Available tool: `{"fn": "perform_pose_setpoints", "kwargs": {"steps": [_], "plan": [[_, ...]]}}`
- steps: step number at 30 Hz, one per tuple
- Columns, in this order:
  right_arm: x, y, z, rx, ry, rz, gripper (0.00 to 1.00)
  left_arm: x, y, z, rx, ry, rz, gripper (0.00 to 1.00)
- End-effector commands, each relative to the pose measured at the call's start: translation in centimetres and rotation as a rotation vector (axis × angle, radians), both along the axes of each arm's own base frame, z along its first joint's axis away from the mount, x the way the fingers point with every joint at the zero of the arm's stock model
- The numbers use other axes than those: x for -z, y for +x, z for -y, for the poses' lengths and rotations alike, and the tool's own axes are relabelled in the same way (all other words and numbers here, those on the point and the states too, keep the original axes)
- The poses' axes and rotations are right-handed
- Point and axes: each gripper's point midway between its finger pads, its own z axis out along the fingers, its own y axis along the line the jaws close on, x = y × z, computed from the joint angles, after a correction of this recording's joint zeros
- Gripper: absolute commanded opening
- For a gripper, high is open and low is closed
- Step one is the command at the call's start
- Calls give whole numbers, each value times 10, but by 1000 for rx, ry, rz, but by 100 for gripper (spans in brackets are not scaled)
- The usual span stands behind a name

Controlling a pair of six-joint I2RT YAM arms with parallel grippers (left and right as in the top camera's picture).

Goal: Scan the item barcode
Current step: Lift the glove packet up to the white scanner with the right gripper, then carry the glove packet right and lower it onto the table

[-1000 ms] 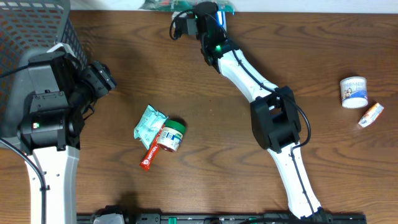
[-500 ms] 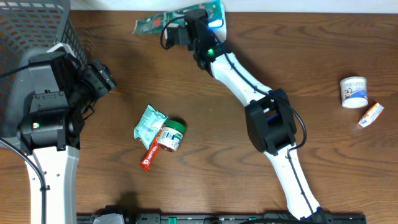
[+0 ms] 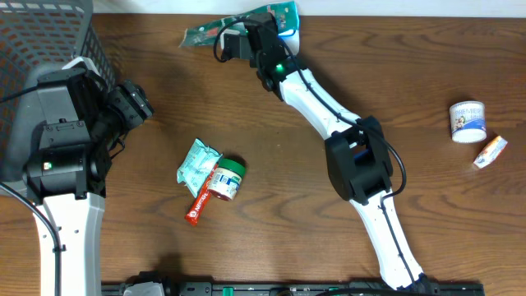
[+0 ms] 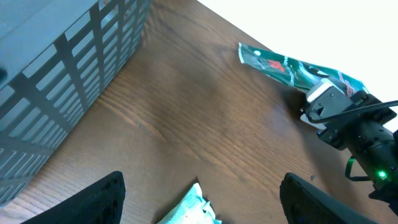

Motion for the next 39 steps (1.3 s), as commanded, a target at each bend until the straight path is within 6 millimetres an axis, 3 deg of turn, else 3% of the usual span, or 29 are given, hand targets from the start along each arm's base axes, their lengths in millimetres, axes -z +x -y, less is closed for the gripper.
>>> {"fn": "perform_pose_setpoints", "kwargs": {"steps": [1,12,14,16,21,23,26,30,32,34,37,39], "plan": [[6,3,10,52,22,-22,1,0,0,-4,-15,7,0,81],[11,-3,8,74,50,-55,1,0,0,-4,-15,7,0,81],[-5,-1,6,87,123,-40,1,0,0,-4,-15,7,0,81],[-33,3,3,104,229,0,1,0,0,-4,-15,7,0,81],[-144,-11,11,146,561,38,1,0,0,-4,-15,7,0,81],[-190,-35,29,206,668,1,1,0,0,-4,-15,7,0,82],[-235,-80,57,297,776,-93,1,0,0,-4,-15,7,0,82],[-260,-146,91,363,826,-265,1,0,0,-4,-15,7,0,81],[-259,-180,108,394,819,-378,1,0,0,-4,-15,7,0,81],[-245,-218,133,485,807,-529,1,0,0,-4,-15,7,0,81],[-208,-271,164,623,725,-789,1,0,0,-4,-15,7,0,81],[-184,-288,180,734,690,-892,1,0,0,-4,-15,7,0,81]]}}
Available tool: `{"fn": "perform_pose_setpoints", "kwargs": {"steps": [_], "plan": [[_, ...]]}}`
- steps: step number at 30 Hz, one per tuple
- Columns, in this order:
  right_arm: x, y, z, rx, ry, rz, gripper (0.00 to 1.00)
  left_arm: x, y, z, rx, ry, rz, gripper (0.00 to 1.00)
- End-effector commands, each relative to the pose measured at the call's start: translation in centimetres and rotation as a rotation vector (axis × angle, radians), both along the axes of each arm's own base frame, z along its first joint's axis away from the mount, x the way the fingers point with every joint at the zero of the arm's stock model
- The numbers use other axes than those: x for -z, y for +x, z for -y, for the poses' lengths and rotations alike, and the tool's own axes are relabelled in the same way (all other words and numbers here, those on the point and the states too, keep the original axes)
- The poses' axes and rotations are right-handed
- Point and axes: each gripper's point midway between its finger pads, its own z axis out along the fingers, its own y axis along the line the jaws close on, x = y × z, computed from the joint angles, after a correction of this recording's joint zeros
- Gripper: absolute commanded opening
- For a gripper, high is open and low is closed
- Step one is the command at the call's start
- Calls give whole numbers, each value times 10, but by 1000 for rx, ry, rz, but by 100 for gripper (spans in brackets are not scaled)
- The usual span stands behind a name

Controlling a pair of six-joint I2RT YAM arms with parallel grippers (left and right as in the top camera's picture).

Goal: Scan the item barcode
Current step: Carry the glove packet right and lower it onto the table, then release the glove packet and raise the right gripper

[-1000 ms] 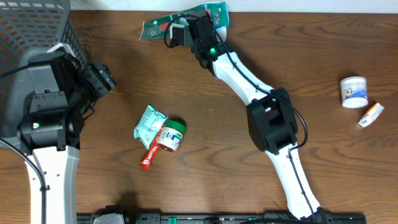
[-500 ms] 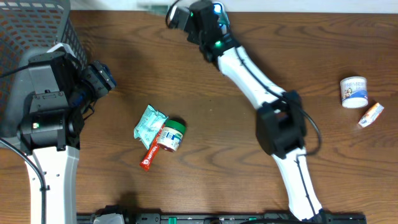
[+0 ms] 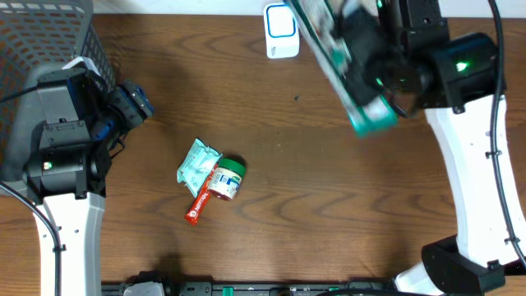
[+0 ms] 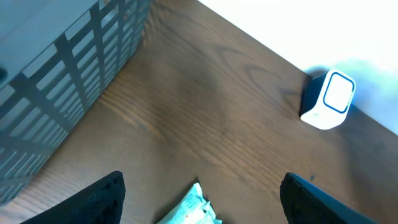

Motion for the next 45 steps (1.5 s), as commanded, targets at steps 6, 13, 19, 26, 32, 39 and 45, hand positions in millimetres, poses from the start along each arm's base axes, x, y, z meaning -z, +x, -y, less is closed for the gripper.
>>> {"fn": "perform_pose_setpoints", "kwargs": {"steps": [6,13,19,26,32,39,45], "plan": [[108,-28,49,319,16,-432,1,-1,0,-4,-15,7,1,82],[214,-43,123,572,-39,-567,1,-1,0,-4,-15,7,1,81],[248,-54,166,714,-50,-580,1,-1,0,-4,-15,7,1,81],[247,-57,196,797,-148,-550,95,-1,0,-4,-15,7,1,81],[228,-42,203,805,-156,-491,99,-1,0,-4,-15,7,1,81],[192,-20,122,641,261,-554,1,0,0,-4,-15,7,-2,81],[250,-36,86,559,245,-590,1,0,0,-4,-15,7,-2,81]]}}
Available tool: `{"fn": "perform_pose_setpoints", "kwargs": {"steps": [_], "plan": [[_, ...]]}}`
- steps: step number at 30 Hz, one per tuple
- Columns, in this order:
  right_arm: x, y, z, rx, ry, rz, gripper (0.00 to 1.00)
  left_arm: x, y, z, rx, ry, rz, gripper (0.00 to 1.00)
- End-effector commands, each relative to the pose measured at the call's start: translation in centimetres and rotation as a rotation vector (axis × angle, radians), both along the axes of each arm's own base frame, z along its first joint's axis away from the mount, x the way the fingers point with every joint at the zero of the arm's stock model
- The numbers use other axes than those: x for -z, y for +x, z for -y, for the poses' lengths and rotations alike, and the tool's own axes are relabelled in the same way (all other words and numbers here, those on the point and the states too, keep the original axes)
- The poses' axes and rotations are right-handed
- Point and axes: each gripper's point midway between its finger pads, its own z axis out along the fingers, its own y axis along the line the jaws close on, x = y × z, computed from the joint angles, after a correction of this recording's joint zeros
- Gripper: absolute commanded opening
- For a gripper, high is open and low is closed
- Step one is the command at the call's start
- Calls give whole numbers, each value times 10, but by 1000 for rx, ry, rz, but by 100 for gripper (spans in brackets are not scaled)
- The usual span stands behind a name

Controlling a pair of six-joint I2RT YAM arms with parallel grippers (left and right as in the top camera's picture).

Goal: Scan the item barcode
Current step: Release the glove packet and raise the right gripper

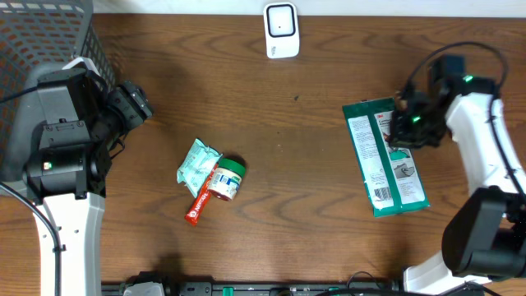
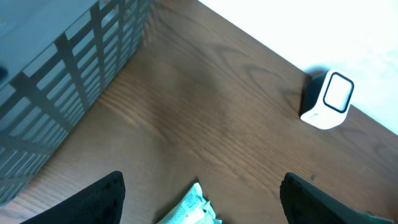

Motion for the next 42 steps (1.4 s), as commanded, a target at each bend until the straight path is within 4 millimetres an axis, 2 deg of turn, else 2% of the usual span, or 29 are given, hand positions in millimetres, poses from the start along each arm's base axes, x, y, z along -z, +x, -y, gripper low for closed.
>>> {"fn": "perform_pose_setpoints", "kwargs": {"steps": [1,4,6,8,10,13,16,21,26,31,34,35,36,38,39,42], "plan": [[36,-14,-37,-72,68,-4,2,0,0,-4,-15,7,-1,81],[69,-15,-53,-118,55,62,9,0,0,-4,-15,7,-1,82],[89,-18,-57,-107,21,89,9,0,0,-4,-15,7,-1,81],[105,-24,-50,-102,-56,99,10,0,0,-4,-15,7,-1,81],[116,-27,-27,-94,-208,106,11,0,0,-4,-15,7,-1,82],[113,-26,7,-7,-386,97,4,0,0,-4,-15,7,-1,81],[111,-24,24,43,-423,95,3,0,0,-4,-15,7,-1,81],[108,-26,64,120,-502,80,2,0,0,-4,-15,7,-1,81],[108,-25,80,76,-514,81,6,0,0,-4,-15,7,-1,81],[103,-19,80,1,-521,96,11,0,0,-4,-15,7,-1,81],[86,-4,66,-16,-454,116,17,0,0,-4,-15,7,-1,82],[72,6,47,-35,-368,134,22,0,0,-4,-15,7,-1,81],[66,9,40,-43,-331,143,25,0,0,-4,-15,7,-1,81],[37,20,3,-84,-160,176,44,0,0,-4,-15,7,-1,81],[17,24,-23,-110,-37,199,55,0,0,-4,-15,7,-1,81],[-39,29,-95,-160,325,260,94,0,0,-4,-15,7,-1,81]]}}
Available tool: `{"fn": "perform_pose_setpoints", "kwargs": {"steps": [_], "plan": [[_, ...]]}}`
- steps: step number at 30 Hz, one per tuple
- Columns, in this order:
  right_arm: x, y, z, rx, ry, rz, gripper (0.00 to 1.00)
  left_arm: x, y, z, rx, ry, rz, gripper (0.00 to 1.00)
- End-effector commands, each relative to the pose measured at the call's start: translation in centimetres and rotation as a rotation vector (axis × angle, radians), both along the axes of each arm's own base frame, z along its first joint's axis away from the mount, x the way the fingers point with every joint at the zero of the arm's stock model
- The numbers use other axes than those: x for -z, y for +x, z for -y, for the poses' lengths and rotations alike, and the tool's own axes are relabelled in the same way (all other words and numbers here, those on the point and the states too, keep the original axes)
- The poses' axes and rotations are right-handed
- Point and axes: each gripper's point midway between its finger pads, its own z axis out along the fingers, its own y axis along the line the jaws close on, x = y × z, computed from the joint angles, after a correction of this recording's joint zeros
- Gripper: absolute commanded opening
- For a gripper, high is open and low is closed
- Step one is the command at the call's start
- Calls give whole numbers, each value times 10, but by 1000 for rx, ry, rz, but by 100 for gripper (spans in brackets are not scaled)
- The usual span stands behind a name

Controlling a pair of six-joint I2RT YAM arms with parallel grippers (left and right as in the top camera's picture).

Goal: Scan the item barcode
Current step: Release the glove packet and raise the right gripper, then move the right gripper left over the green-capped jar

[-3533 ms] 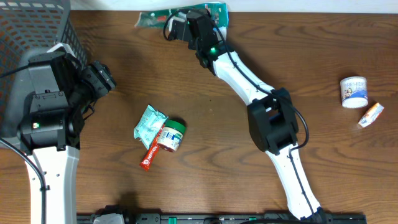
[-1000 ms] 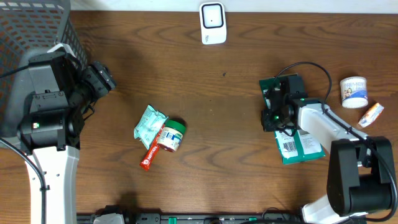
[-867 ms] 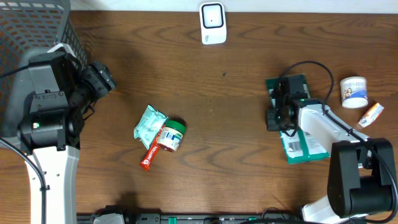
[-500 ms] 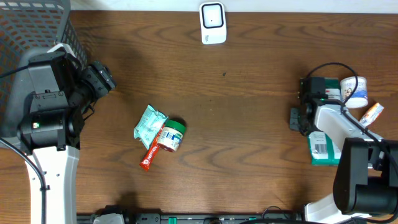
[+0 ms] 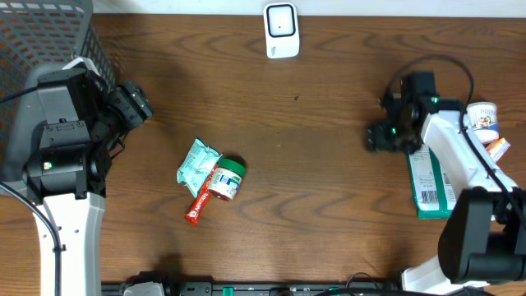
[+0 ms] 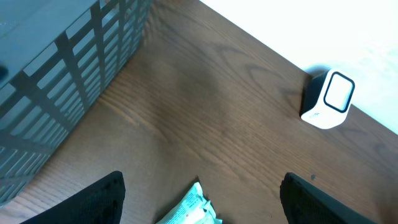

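The white barcode scanner [image 5: 281,30] stands at the table's far edge, also seen in the left wrist view [image 6: 328,99]. The green package [image 5: 431,187] lies flat at the right, label side up, its top under my right arm. My right gripper [image 5: 381,136] points left just beyond the package's upper left corner, apart from it, nothing between its fingers, looking open. My left gripper [image 6: 199,205] is open and hangs at the left over a pale teal packet [image 6: 189,213].
A grey wire basket [image 5: 41,33] fills the far left corner. The teal packet [image 5: 197,164], a green-lidded jar [image 5: 226,179] and a red bar [image 5: 197,210] lie left of centre. A white tub [image 5: 481,117] and a small tube [image 5: 493,148] sit at the right edge.
The green package now lies further right and nearer the front. My right gripper, then at its upper right edge, is off it and to its left. The left arm has not moved.
My right gripper was first on the green package at the scanner by the far edge. Then it held the package up in the air right of the scanner. Later the package lay flat at the right under the gripper, and now it rests alone further right.
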Motion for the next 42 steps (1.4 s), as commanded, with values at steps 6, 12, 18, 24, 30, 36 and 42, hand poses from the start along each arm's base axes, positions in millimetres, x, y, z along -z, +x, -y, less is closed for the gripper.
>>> {"fn": "perform_pose_setpoints", "kwargs": {"steps": [6,12,18,24,30,36,42], "plan": [[-110,-14,-168,-302,787,76,99,0,0,-4,-15,7,0,82],[-75,-31,-218,-62,567,-65,85,0,0,-4,-15,7,0,81],[-56,-43,-263,251,388,9,99,0,0,-4,-15,7,0,81],[-43,-64,-301,300,296,155,94,0,0,-4,-15,7,0,81],[-2,-77,-329,246,264,126,92,0,0,-4,-15,7,0,82],[25,-81,-323,249,203,79,85,0,0,-4,-15,7,0,81],[33,-88,-311,253,147,48,83,0,0,-4,-15,7,0,81]]}}
